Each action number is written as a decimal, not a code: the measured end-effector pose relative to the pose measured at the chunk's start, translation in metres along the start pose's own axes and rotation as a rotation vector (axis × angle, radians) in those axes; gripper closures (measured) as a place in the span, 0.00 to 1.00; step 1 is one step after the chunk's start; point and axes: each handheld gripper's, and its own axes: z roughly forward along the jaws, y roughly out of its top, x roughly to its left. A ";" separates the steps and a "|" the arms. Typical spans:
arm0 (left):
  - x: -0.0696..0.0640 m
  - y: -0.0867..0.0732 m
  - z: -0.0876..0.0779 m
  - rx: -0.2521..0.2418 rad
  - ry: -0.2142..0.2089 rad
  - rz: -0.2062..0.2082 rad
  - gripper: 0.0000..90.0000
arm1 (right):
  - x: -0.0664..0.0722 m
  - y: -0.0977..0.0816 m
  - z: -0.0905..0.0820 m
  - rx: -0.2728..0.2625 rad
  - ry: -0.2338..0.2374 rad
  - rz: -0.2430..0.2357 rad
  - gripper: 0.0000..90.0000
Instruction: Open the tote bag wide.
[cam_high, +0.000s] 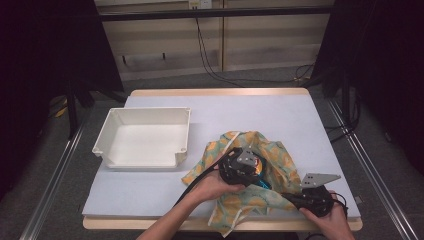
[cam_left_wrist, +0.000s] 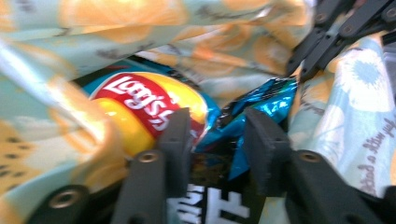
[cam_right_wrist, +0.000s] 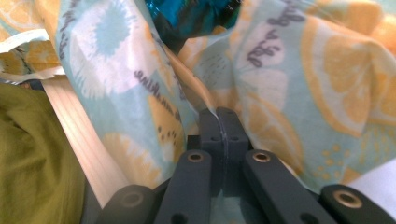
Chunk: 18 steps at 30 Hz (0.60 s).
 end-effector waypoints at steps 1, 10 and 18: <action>-0.001 0.000 0.000 -0.004 0.004 -0.010 0.67 | 0.001 0.003 -0.002 -0.028 0.020 -0.006 0.93; -0.017 0.023 -0.009 -0.041 -0.042 0.037 0.80 | 0.003 0.010 -0.014 -0.102 0.019 0.003 0.74; -0.012 0.014 0.011 0.012 -0.019 0.041 0.67 | 0.008 0.010 -0.010 -0.092 0.039 -0.008 0.69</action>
